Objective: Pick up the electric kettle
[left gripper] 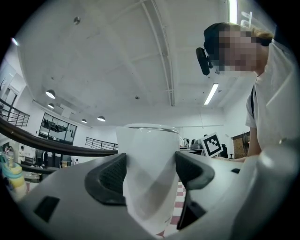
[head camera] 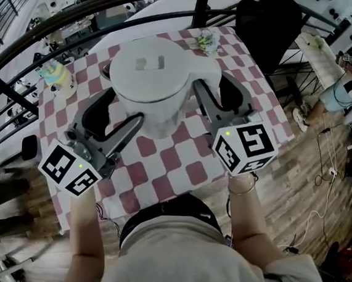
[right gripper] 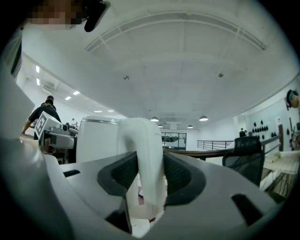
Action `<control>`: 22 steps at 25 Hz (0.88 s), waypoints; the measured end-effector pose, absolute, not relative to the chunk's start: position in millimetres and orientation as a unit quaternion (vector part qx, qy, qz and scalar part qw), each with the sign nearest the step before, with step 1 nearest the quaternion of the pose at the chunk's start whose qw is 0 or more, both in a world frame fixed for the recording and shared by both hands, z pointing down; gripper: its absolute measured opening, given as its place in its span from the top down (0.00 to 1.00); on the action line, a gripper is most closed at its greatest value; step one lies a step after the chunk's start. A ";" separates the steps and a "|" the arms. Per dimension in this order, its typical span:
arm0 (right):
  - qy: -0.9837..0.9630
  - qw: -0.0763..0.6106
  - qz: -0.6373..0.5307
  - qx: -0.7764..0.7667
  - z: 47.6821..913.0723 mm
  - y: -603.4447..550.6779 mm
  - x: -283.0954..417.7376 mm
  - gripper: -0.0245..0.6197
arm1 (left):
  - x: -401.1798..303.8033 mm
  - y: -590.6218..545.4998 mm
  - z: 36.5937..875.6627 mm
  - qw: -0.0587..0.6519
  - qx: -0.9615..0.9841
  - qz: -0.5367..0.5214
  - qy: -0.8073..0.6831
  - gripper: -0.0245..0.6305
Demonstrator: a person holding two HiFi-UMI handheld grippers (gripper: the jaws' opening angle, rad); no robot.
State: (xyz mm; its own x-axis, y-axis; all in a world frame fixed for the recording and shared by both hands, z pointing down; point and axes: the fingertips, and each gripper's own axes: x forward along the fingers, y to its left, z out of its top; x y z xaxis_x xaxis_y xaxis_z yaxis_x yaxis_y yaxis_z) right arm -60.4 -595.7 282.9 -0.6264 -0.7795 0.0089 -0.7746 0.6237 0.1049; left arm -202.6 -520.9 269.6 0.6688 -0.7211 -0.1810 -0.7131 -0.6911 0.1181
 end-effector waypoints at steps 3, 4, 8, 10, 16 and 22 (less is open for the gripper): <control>-0.899 0.028 -0.050 0.435 276.6 -584.9 -60.1 0.69 | -202.5 -511.2 266.7 0.018 0.914 -0.108 -0.390 0.43; -0.898 0.028 -0.048 0.436 275.9 -581.6 -60.2 0.69 | -203.0 -508.4 265.9 0.018 0.915 -0.109 -0.389 0.43; -0.900 0.028 -0.036 0.433 280.1 -569.3 -60.6 0.69 | -204.4 -497.5 266.0 0.018 0.916 -0.110 -0.386 0.43; -0.901 0.028 -0.032 0.433 281.8 -564.4 -61.0 0.69 | -204.9 -492.9 265.9 0.015 0.916 -0.108 -0.386 0.43; -0.901 0.027 -0.022 0.433 284.4 -554.2 -64.2 0.69 | -208.3 -482.2 267.0 0.017 0.914 -0.114 -0.390 0.43; -0.900 0.030 -0.016 0.434 294.8 -549.1 -64.5 0.69 | -207.9 -476.5 277.1 0.024 0.913 -0.107 -0.393 0.43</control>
State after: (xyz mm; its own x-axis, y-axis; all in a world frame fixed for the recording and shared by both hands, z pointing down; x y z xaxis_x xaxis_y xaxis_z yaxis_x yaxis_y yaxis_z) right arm -64.5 -549.1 294.8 -0.6207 -0.7831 0.0396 -0.7812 0.6219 0.0546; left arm -207.9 -476.5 277.1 0.6679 -0.7232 -0.1758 -0.7130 -0.6895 0.1272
